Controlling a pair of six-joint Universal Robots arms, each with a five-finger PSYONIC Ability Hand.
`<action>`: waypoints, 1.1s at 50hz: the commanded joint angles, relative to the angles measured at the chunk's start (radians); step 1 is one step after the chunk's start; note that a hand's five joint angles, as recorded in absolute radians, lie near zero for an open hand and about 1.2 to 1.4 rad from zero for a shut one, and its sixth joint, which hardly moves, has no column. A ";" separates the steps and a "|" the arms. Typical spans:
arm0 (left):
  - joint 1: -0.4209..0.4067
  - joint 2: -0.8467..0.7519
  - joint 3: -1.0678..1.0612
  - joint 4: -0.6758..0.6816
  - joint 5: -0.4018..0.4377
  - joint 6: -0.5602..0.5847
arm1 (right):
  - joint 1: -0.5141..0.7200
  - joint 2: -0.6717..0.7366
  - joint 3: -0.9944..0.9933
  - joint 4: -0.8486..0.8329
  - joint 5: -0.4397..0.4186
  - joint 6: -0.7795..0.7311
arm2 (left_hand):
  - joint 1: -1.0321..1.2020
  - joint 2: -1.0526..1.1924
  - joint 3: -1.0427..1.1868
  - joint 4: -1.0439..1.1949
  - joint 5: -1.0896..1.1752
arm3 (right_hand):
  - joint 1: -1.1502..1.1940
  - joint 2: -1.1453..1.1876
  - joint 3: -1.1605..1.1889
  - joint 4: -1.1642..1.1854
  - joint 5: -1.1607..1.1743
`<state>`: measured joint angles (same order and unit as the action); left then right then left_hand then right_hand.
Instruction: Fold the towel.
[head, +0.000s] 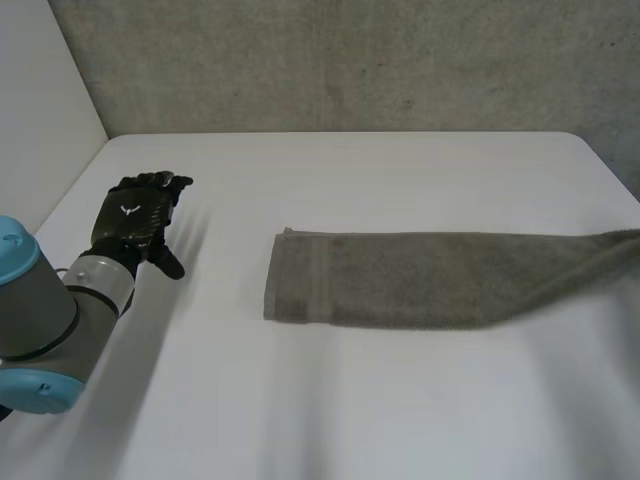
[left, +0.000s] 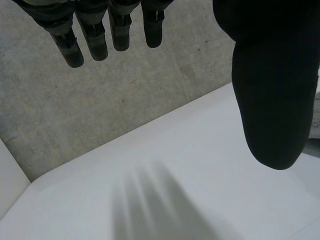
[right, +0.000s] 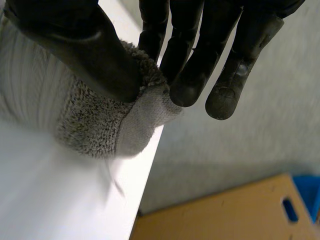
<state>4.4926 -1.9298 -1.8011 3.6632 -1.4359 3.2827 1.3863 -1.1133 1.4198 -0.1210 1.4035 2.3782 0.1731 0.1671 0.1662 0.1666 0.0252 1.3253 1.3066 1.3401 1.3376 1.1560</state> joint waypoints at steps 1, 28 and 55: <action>-0.003 0.000 -0.004 0.000 0.000 0.000 | 0.322 -0.085 -0.057 0.009 -0.006 0.065 | 0.008 0.014 0.015 0.015 -0.019 | 0.071 0.090 0.056 0.059 0.066; -0.062 -0.014 0.002 0.000 0.002 0.006 | 0.970 0.164 -0.079 -0.170 0.063 -0.030 | 0.005 0.011 0.012 0.012 -0.022 | -1.151 -1.132 -1.166 -1.163 -1.156; -0.316 -0.201 0.152 0.006 -0.026 0.014 | 0.484 0.035 0.323 -0.146 -0.055 0.291 | 0.017 0.023 0.024 0.023 -0.010 | -0.605 -0.586 -0.620 -0.617 -0.610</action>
<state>4.1940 -2.0852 -1.6581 3.6703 -1.4462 3.2945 1.9055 -1.1639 1.7545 -0.2602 1.3810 2.6790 0.1715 0.1670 0.1664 0.1666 0.0252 0.4297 0.4333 0.4340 0.4341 0.2702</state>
